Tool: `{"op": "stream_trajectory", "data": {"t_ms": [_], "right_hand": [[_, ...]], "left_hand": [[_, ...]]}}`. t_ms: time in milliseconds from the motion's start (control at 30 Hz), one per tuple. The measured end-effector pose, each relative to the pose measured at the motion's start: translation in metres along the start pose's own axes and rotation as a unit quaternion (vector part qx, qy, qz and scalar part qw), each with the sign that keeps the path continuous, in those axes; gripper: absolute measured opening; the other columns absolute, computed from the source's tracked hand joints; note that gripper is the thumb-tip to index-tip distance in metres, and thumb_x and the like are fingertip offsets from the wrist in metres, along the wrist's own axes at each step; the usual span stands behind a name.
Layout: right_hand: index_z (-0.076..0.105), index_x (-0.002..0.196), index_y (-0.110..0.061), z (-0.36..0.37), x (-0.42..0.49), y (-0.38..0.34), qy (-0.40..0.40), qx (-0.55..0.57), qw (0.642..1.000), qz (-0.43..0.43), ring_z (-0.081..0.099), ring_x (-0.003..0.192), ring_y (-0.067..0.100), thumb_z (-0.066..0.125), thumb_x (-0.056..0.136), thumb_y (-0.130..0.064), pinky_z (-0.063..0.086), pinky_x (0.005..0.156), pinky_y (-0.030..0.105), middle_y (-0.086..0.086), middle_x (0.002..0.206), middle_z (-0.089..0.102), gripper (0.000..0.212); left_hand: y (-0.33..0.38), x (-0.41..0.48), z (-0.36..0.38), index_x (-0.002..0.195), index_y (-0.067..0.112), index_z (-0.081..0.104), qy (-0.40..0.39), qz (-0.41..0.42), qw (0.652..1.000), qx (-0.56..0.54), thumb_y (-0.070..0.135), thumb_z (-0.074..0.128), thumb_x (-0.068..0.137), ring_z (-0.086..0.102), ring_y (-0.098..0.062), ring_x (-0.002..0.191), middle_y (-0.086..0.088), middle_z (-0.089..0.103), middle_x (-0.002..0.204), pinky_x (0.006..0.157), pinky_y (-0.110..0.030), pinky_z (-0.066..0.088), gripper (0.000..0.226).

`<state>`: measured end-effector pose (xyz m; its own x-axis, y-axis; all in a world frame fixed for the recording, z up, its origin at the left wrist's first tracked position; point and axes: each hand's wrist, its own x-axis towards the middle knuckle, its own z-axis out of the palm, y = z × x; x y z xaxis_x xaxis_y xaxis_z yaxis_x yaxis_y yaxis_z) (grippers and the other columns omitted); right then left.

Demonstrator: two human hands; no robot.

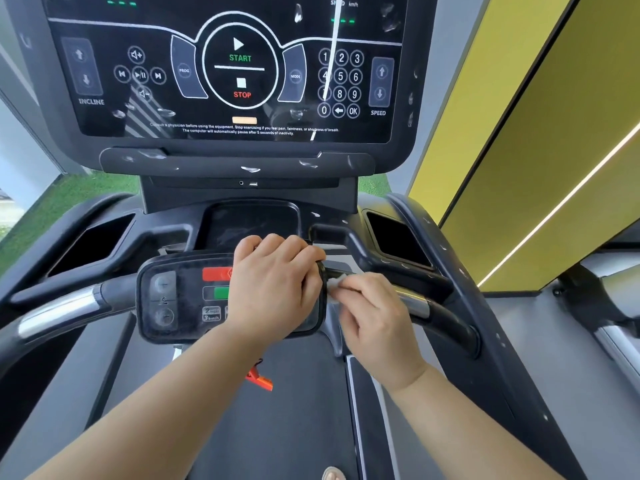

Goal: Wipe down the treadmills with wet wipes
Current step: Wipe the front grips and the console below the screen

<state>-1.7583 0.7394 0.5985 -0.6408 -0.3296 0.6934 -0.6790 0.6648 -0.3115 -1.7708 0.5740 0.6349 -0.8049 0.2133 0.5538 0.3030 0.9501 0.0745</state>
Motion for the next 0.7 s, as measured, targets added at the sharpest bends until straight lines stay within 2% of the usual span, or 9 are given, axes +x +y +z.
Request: {"op": "stream_trajectory", "data": {"t_ms": [67,133,300,500,700], "right_hand": [[0.072,0.095,-0.001,0.0,0.0,0.001,-0.007,0.002,1.0,-0.011,0.058,0.088,0.023,0.065,0.082,0.002,0.05,0.084,0.029,0.008,0.092,0.064,0.014],[0.073,0.092,-0.001,-0.003,-0.003,0.008,-0.001,-0.005,1.0,-0.021,0.058,0.088,0.024,0.069,0.084,-0.004,0.049,0.085,0.028,0.008,0.092,0.066,0.009],[0.074,0.084,-0.002,-0.005,-0.004,0.011,0.064,-0.014,0.998,-0.016,0.053,0.084,0.02,0.065,0.087,-0.006,0.044,0.086,0.018,0.006,0.085,0.067,0.01],[0.074,0.086,-0.005,0.004,-0.003,0.0,0.056,-0.023,0.998,-0.025,0.054,0.081,0.02,0.061,0.089,-0.006,0.048,0.078,0.024,0.002,0.085,0.07,0.013],[0.075,0.091,-0.003,-0.005,-0.016,0.018,0.048,-0.03,0.998,-0.042,0.058,0.086,0.021,0.067,0.084,0.002,0.051,0.082,0.029,0.005,0.091,0.07,0.011]], "left_hand": [[0.0,0.0,-0.001,0.086,0.021,0.07,-0.002,0.0,1.0,0.0,0.023,0.038,0.088,0.055,-0.023,0.067,0.006,0.064,0.078,0.073,-0.035,0.034,0.032],[0.0,0.0,0.0,0.086,0.021,0.07,-0.001,0.0,1.0,0.0,0.022,0.038,0.088,0.055,-0.023,0.067,0.006,0.064,0.078,0.074,-0.035,0.034,0.032],[0.0,0.0,0.0,0.086,0.022,0.069,0.0,-0.001,1.0,0.005,0.021,0.039,0.087,0.054,-0.023,0.067,0.005,0.063,0.077,0.075,-0.035,0.033,0.03],[-0.001,0.0,0.0,0.086,0.021,0.069,-0.008,0.004,1.0,0.007,0.022,0.038,0.088,0.055,-0.023,0.067,0.005,0.063,0.077,0.074,-0.035,0.033,0.031],[-0.001,0.0,0.001,0.086,0.021,0.07,-0.004,0.007,1.0,0.008,0.022,0.039,0.087,0.054,-0.023,0.066,0.005,0.062,0.076,0.073,-0.035,0.034,0.031]]}}
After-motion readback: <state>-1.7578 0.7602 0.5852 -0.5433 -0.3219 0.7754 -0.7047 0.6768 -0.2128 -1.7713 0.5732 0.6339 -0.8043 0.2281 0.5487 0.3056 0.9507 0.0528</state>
